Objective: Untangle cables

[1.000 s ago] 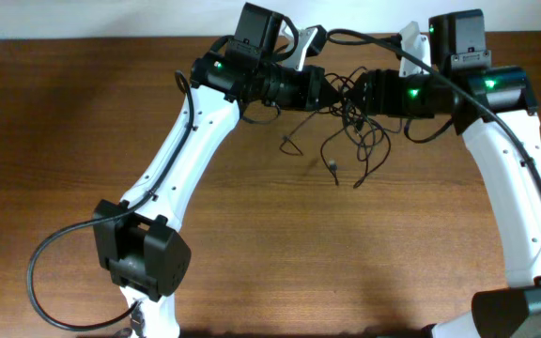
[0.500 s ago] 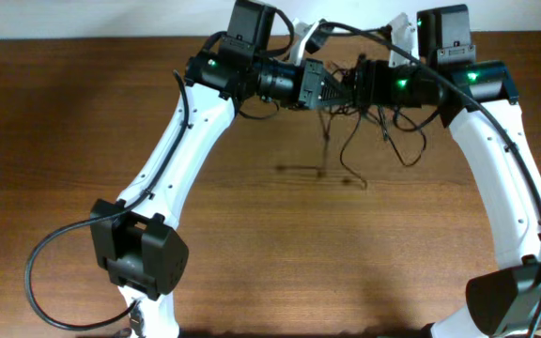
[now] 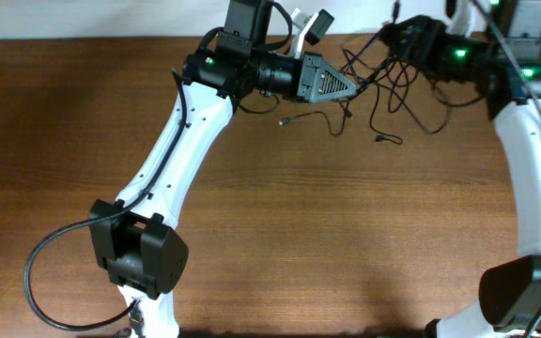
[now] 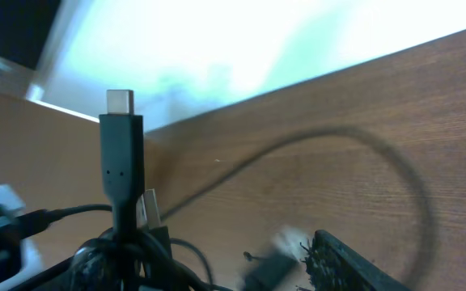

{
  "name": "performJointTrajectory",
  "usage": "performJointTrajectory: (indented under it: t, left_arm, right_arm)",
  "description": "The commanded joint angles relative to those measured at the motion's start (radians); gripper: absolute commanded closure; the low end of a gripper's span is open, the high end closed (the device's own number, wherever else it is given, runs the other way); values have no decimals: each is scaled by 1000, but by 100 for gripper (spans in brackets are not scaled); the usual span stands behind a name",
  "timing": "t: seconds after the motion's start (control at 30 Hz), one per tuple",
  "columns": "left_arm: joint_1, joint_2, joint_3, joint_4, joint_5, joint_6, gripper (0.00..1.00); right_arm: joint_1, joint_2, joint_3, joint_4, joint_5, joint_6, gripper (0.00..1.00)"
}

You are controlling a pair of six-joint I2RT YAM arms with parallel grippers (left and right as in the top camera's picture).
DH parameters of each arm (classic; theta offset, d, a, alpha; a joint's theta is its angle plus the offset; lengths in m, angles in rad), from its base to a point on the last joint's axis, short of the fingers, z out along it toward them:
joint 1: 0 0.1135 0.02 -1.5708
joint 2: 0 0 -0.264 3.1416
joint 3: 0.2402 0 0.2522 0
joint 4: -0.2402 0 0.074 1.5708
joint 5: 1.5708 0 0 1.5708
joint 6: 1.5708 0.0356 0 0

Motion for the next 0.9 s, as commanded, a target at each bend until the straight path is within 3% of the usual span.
performJointTrajectory:
  t: [0.0, 0.2, 0.33, 0.6, 0.87]
  left_arm:
    - [47, -29, -5, -63, 107, 50, 100]
    - [91, -29, -5, -126, -85, 96, 100]
    - [92, -29, -5, -117, -109, 96, 100]
    - [92, -29, -5, -118, -107, 111, 100]
    - [91, -29, -5, -125, -80, 111, 100]
  right_arm:
    - [-240, 12, 23, 68, 116, 111, 35]
    - [-371, 10, 23, 31, -57, 117, 40]
    - [-351, 10, 23, -87, -97, 10, 40]
    - [-98, 10, 23, -336, -86, -299, 33]
    - [158, 36, 19, -333, 171, -248, 24]
